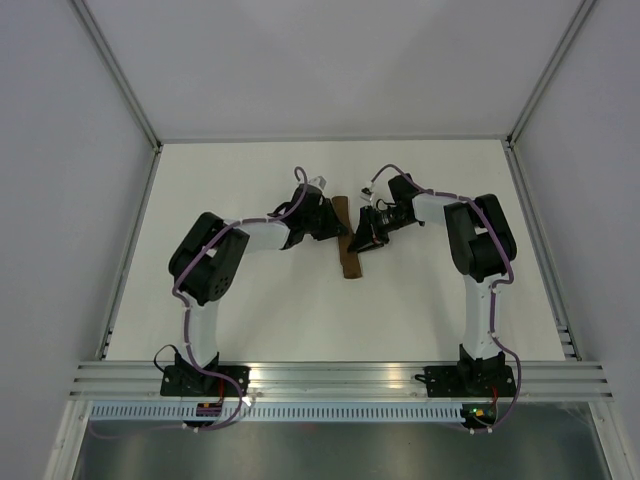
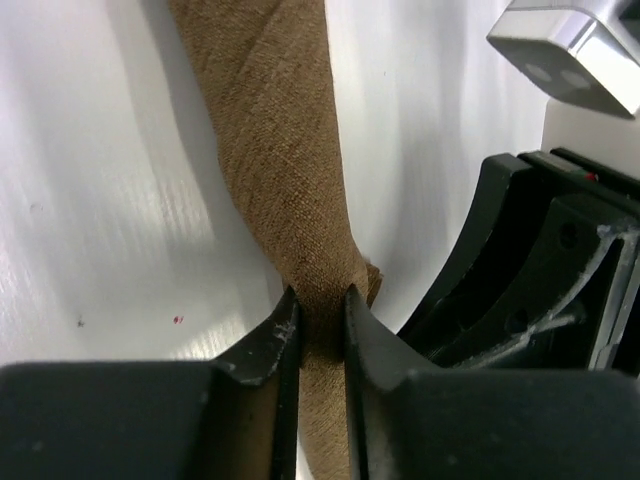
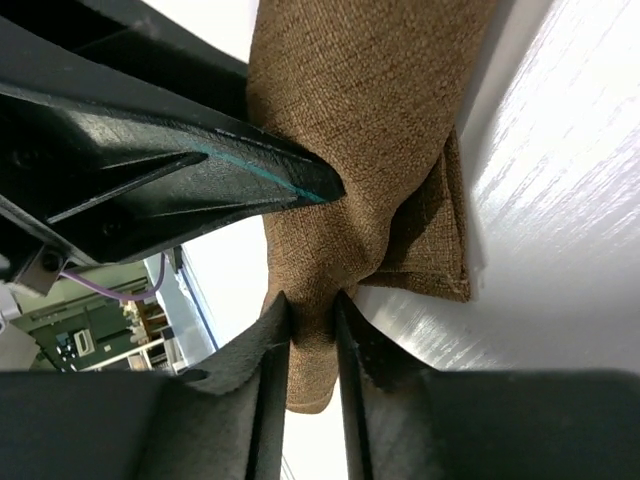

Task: Fold the napkin, place the utensils inside, and roll it up
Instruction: Roll the napkin with the utensil

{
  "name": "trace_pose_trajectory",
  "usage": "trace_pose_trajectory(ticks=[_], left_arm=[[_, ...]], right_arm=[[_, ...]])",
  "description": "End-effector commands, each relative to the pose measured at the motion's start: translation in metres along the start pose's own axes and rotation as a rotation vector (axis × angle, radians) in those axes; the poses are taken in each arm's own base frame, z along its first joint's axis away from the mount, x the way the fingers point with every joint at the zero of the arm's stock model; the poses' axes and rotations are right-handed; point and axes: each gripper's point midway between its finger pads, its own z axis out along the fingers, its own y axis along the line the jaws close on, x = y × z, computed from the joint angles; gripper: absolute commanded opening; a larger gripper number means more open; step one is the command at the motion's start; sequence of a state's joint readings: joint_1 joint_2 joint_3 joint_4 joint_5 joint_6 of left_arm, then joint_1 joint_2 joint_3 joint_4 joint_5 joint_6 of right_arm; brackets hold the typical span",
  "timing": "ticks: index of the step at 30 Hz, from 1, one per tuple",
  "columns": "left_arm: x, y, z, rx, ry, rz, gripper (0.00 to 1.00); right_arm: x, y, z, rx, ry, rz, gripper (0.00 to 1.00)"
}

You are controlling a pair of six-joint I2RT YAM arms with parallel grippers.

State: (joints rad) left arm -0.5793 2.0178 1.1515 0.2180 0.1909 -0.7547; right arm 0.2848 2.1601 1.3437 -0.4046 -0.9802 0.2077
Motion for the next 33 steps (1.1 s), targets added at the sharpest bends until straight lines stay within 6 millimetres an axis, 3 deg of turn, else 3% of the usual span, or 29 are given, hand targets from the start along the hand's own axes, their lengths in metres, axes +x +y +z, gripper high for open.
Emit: trace_pose_trajectory(ticks=[1, 8, 16, 21, 33], left_arm=[[-0.004, 0.007, 0.003, -0.073, 0.034, 0.034, 0.17], [-0.011, 0.011, -0.004, -0.161, 0.094, 0.128, 0.13], [-0.015, 0.014, -0.003, -0.259, 0.164, 0.251, 0.14], [-0.015, 0.021, -0.007, -0.352, 0.186, 0.325, 0.16], [-0.021, 0.011, -0.005, -0.552, 0.184, 0.520, 0.20]], right_arm=[[-0.002, -0.010, 0.000, 0.061, 0.012, -0.011, 0.34], [-0.024, 0.018, -0.019, 0.074, -0.030, -0.130, 0.56], [-0.049, 0.044, -0.049, 0.142, -0.114, -0.240, 0.57], [-0.057, 0.042, -0.061, 0.194, -0.142, -0.276, 0.57], [-0.067, 0.018, -0.080, 0.329, -0.200, -0.294, 0.56]])
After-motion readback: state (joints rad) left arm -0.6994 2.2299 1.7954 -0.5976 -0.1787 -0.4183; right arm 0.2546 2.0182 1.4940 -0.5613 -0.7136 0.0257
